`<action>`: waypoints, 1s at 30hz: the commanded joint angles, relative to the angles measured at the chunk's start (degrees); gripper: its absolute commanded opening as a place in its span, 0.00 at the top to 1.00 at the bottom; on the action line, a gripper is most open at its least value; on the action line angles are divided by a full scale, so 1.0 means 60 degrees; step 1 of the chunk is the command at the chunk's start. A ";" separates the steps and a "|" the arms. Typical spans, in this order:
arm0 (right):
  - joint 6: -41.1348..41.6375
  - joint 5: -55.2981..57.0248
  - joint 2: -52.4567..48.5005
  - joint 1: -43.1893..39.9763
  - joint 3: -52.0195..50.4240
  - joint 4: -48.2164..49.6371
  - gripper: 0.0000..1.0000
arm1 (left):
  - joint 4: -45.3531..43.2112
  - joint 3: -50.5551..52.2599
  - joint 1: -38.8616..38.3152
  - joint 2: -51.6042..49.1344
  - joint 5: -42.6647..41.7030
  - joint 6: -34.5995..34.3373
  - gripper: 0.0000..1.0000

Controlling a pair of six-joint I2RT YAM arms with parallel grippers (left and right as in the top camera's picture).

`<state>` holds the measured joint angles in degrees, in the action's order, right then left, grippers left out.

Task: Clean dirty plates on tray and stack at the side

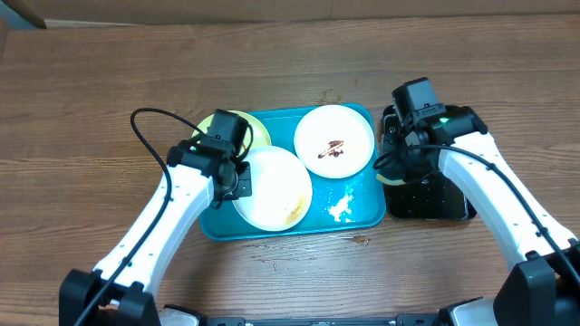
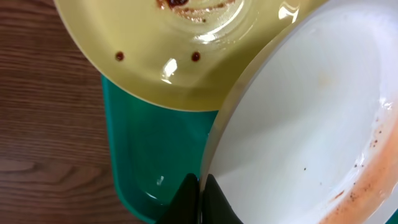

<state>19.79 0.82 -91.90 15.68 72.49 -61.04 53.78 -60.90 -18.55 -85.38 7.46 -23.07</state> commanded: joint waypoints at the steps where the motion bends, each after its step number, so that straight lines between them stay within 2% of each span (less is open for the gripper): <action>1: -0.0127 0.0517 0.0080 -0.0331 -0.0029 0.0149 0.96 | -0.0011 -0.0131 -0.0499 0.0619 0.1639 -0.0703 0.96; 6: -0.0131 0.1224 0.0062 -0.0703 -0.0029 0.0444 0.96 | -0.0018 -0.0131 -0.1271 0.1024 0.3457 -0.1027 0.96; 15: -0.0124 0.1184 0.0062 -0.1129 -0.0029 0.0940 0.96 | -0.0386 -0.0131 -0.3311 0.1056 0.7078 -0.1162 0.96; 22: -0.0120 0.1184 0.0062 -0.1129 -0.0029 0.0940 0.96 | -0.0481 -0.0127 -0.4477 0.1053 0.8655 -0.1158 0.96; 26: -0.0120 0.1184 0.0062 -0.1129 -0.0029 0.0933 0.96 | -0.0484 -0.0127 -0.5002 0.1053 1.0072 -0.1100 0.96; 30: -0.0120 0.1184 0.0062 -0.1129 -0.0029 0.0936 0.96 | -0.0495 -0.0127 -0.5122 0.1053 1.0378 -0.0951 0.96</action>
<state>19.29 7.05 -91.90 9.04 72.42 -55.66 51.18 -60.90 -48.80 -80.09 62.89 -28.42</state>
